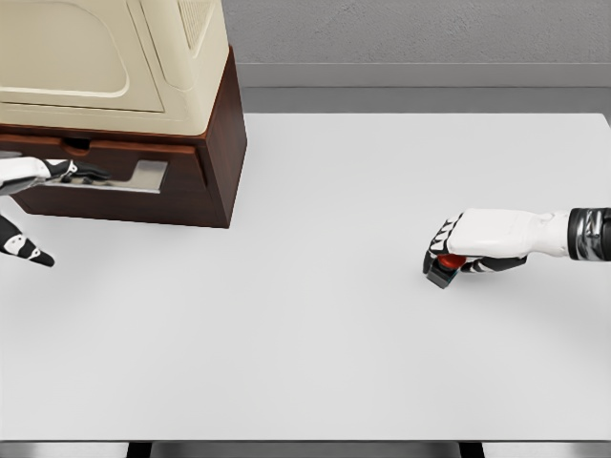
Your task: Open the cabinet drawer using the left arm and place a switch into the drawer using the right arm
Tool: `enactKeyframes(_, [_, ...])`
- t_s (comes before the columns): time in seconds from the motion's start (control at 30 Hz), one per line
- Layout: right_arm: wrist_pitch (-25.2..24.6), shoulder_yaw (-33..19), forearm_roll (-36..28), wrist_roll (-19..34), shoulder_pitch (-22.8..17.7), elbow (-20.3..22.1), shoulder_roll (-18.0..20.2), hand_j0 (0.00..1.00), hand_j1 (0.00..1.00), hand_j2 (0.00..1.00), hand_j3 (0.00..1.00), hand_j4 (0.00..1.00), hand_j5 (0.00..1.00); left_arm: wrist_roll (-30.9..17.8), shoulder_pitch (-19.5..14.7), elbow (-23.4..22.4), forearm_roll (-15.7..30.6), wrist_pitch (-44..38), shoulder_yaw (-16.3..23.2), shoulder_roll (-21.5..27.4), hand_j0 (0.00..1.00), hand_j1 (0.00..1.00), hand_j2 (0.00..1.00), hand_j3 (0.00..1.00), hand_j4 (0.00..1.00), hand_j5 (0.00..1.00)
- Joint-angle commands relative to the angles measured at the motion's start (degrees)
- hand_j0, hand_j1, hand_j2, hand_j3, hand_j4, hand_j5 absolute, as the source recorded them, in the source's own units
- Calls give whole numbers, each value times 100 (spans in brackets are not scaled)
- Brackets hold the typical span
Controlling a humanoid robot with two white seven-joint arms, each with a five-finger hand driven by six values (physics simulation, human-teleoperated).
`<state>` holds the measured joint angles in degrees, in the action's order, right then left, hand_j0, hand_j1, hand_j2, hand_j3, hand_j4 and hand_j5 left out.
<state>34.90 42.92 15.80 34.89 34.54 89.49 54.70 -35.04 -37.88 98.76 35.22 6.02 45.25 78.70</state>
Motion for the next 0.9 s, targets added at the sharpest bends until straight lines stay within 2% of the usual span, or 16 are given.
enactKeyframes(0.0, [10,15,10,11,0,-2,14,59,59,59,59,59,59,4,-1,64,-95,-4,36,137,100,100,100,100,100,100])
enactKeyframes(0.07, [10,15,10,11,0,-2,14,58,58,58,58,58,58,4,122,82,19,-4,1,207,100,100,100,100,100,100])
enactKeyframes(0.4, [10,-21,-7,11,44,7,23,54,54,54,54,54,54,4,166,161,327,-4,10,427,100,100,100,100,100,100])
enactKeyframes(0.87, [10,-29,-253,11,334,51,-56,50,50,50,50,50,50,4,237,222,696,-4,36,594,100,100,100,100,100,100])
